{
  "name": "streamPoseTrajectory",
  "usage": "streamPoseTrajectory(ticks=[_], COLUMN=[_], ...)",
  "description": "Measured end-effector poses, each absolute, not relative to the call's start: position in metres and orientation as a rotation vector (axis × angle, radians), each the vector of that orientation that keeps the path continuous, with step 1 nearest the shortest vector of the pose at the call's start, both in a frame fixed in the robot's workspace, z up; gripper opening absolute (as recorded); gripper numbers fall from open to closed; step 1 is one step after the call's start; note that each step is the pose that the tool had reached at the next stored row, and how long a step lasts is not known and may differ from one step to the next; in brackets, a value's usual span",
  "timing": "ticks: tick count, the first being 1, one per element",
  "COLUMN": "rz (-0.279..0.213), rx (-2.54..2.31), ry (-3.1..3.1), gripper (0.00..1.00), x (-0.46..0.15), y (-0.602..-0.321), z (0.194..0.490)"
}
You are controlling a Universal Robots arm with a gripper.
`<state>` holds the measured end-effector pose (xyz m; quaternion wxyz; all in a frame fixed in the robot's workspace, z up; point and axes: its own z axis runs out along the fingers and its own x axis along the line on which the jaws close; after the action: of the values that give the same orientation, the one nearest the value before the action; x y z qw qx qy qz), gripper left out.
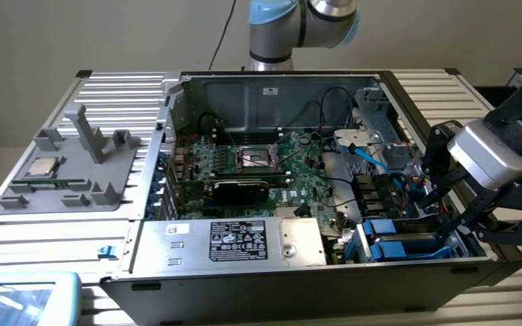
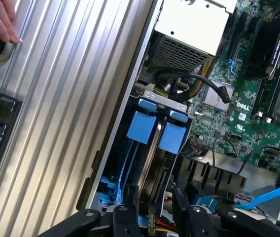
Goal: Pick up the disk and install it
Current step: 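Insert the first disk wire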
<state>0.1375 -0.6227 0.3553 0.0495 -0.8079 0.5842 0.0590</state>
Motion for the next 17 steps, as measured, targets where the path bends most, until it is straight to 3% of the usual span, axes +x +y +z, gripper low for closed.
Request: streamPoseTrajectory(ticks=[17], rz=[0.188], rx=[-2.457], ry=[1.777], gripper=[0.4], x=[0.1402], y=[-0.6257], z=[0.349])
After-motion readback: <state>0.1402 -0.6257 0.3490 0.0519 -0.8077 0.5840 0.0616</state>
